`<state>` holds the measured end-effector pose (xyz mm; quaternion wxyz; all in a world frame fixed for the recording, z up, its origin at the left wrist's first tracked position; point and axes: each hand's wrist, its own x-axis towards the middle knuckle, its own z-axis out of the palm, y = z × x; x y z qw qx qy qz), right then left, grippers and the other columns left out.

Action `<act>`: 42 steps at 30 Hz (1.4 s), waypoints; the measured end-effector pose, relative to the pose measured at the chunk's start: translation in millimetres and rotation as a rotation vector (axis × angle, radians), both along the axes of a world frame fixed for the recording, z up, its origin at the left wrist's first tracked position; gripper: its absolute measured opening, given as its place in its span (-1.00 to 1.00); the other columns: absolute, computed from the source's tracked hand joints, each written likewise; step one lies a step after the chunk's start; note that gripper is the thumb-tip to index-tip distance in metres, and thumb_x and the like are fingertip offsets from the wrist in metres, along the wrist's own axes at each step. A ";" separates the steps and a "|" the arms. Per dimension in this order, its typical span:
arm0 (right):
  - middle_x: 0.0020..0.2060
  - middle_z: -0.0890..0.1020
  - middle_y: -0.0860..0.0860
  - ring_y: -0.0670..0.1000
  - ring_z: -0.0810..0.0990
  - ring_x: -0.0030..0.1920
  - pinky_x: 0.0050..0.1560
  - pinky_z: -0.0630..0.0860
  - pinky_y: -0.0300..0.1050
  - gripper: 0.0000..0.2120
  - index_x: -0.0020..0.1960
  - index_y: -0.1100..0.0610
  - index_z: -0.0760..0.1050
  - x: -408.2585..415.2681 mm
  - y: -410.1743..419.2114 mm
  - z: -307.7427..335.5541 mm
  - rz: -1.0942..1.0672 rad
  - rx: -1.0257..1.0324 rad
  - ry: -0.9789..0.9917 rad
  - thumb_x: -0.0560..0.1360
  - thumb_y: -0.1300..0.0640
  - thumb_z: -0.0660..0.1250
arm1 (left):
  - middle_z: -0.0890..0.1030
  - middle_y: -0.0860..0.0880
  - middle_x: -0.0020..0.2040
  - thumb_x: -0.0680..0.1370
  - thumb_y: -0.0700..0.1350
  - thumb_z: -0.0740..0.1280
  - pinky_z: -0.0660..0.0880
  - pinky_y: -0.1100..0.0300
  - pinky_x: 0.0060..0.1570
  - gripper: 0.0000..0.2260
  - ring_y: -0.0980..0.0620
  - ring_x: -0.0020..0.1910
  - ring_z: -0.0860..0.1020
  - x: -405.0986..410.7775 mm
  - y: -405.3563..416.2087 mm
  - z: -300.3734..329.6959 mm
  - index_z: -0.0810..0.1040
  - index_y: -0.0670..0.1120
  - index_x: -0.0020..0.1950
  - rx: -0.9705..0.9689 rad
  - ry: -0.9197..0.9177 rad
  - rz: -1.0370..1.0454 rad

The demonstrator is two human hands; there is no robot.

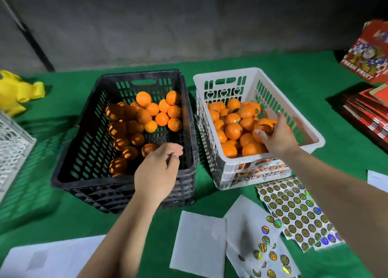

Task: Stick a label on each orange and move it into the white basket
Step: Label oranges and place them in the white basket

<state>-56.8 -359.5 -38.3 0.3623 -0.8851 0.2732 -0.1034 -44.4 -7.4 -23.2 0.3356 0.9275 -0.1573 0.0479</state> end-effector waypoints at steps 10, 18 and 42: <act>0.33 0.33 0.13 0.20 0.37 0.33 0.32 0.40 0.17 -0.46 0.58 0.06 0.28 22.1 102.6 -18.9 0.514 -0.370 -0.270 0.65 0.01 0.33 | 0.51 0.31 -0.23 0.71 -0.11 0.12 0.22 0.23 -0.39 -0.64 0.24 -0.42 0.40 13.7 -0.4 3.6 0.48 0.36 0.26 0.346 0.236 -0.099; 0.23 0.37 0.03 0.09 0.50 0.04 -0.03 0.58 0.02 -0.38 0.64 -0.08 0.11 23.6 107.4 -38.2 0.488 -0.458 -0.280 0.64 0.06 0.26 | 0.37 -0.09 0.55 0.70 0.13 0.22 0.40 -0.04 0.42 -0.52 -0.14 0.45 0.41 146.1 2.2 -25.4 0.31 0.03 0.60 0.758 0.574 -0.369; -0.02 0.47 0.05 0.13 0.50 -0.11 -0.09 0.53 0.13 -0.94 0.09 0.13 0.46 19.4 106.5 -32.8 0.501 -0.443 -0.384 0.67 0.15 0.25 | 0.40 -0.20 0.43 0.52 0.01 0.55 0.41 -0.15 0.37 -0.28 -0.22 0.40 0.43 170.7 -0.7 -14.3 0.23 -0.14 0.52 0.074 0.315 0.005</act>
